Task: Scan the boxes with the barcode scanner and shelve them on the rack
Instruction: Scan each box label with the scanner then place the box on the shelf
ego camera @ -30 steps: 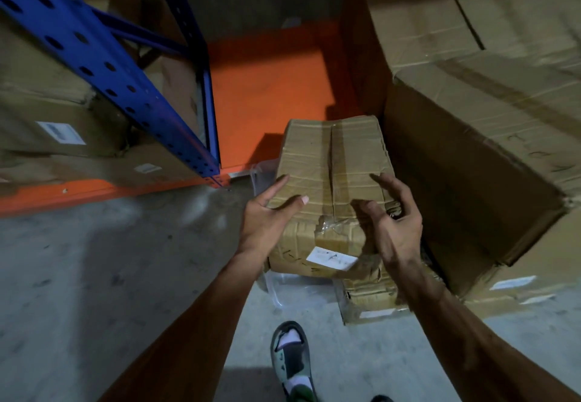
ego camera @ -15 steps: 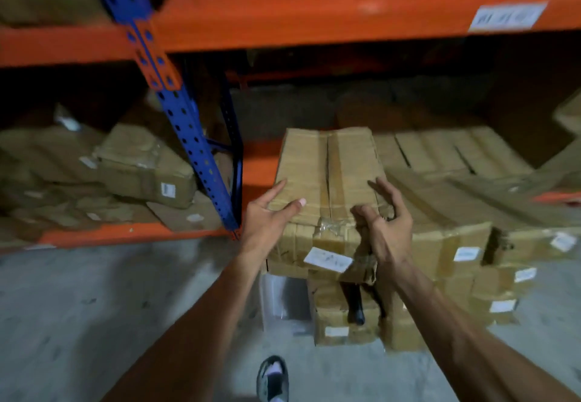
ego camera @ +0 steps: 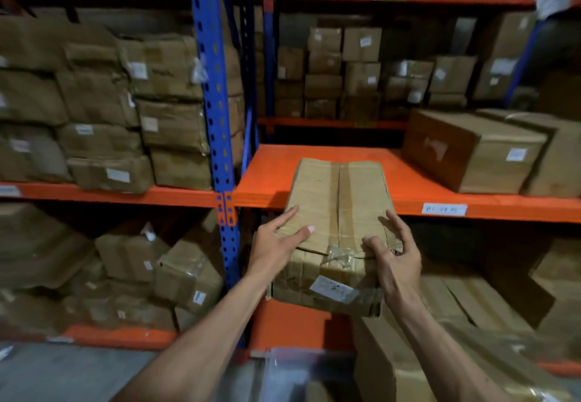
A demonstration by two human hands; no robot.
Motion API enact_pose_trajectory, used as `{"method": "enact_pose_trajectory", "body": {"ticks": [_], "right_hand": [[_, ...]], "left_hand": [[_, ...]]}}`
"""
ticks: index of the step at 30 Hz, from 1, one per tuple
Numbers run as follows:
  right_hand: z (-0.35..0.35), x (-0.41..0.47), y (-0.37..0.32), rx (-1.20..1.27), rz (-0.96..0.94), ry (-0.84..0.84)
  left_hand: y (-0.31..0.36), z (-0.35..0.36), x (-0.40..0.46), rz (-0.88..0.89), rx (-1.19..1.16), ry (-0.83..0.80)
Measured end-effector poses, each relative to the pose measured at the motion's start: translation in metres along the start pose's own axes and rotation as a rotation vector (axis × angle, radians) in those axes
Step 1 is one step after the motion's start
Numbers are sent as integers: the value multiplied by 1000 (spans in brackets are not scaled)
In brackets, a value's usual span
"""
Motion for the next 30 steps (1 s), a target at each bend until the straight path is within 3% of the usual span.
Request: {"method": "enact_pose_trajectory", "body": {"ticks": [6, 19, 22, 23, 25, 27, 29, 30], "right_hand": [[62, 47, -41, 13, -56, -50], [236, 225, 22, 39, -24, -46], [262, 258, 24, 27, -38, -10], [270, 268, 25, -6, -42, 2], [286, 283, 25, -88, -31, 7], [299, 294, 21, -268, -61, 37], [310, 298, 10, -619, -253, 112], [320, 292, 1, -768, -447, 134]], "left_hand": [[24, -45, 65, 92, 18, 67], [-74, -118, 258, 24, 124, 67], [-98, -125, 300, -6, 249, 68], [-99, -126, 313, 52, 364, 75], [-81, -121, 329, 386, 733, 83], [-78, -92, 325, 732, 1054, -107], [-96, -80, 315, 837, 1222, -268], [-102, -81, 312, 858, 1253, -281]]}}
Point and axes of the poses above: each hand's wrist, its own x-axis towards the middle knuckle, its own z-axis out of the palm, y = z × x, the point moved 9 cm from there along x, towards the middle knuckle, and after that the axes turned 10 degrees about z, right-handed, at the moved point
